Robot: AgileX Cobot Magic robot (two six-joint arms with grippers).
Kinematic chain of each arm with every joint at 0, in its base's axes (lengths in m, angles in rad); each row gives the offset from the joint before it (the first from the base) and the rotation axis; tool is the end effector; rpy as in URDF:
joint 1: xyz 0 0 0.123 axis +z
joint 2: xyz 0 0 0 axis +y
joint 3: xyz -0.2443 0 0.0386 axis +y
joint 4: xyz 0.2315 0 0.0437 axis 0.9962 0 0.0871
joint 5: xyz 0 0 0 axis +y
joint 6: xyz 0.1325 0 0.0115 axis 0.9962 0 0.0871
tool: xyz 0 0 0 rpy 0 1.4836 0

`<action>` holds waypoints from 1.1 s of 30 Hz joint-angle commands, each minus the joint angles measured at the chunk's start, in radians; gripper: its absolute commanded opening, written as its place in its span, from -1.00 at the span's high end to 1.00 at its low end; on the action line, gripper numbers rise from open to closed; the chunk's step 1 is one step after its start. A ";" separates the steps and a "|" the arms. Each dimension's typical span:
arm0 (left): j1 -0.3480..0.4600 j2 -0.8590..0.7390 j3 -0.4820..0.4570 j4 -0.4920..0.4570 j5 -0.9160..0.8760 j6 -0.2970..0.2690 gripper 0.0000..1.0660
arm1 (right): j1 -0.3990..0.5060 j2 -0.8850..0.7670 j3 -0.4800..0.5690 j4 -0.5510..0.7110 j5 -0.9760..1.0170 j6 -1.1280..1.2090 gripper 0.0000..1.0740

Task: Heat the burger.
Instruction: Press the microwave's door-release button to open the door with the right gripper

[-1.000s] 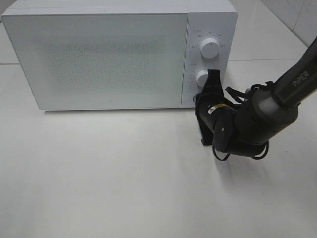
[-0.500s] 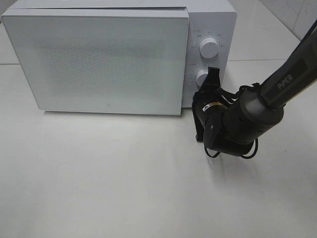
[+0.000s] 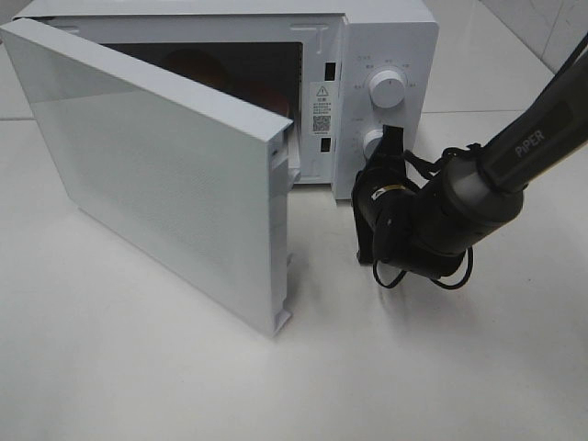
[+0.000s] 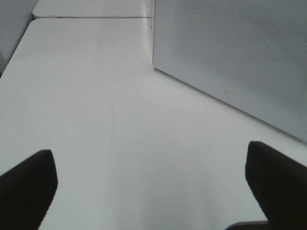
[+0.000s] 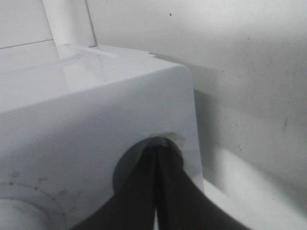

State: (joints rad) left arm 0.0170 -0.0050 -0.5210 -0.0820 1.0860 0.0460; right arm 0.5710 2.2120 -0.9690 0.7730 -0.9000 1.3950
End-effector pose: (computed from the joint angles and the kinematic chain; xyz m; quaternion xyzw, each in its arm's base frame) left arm 0.0521 -0.0088 0.2541 0.0150 0.8522 -0.0245 0.5224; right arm 0.3712 0.1521 0.0449 0.6289 0.5253 0.4209 0.3892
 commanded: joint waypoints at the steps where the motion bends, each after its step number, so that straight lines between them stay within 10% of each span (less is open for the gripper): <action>1: 0.003 -0.006 0.003 -0.002 -0.013 0.000 -0.88 | -0.046 0.026 -0.098 -0.132 -0.123 -0.016 1.00; 33: 0.003 -0.006 0.003 -0.002 -0.013 0.000 -0.88 | 0.014 -0.222 0.247 -0.113 0.041 -0.064 1.00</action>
State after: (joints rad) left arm 0.0170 -0.0050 -0.5210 -0.0820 1.0860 0.0460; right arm 0.5820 2.0430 -0.7570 0.6790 -0.8840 1.3780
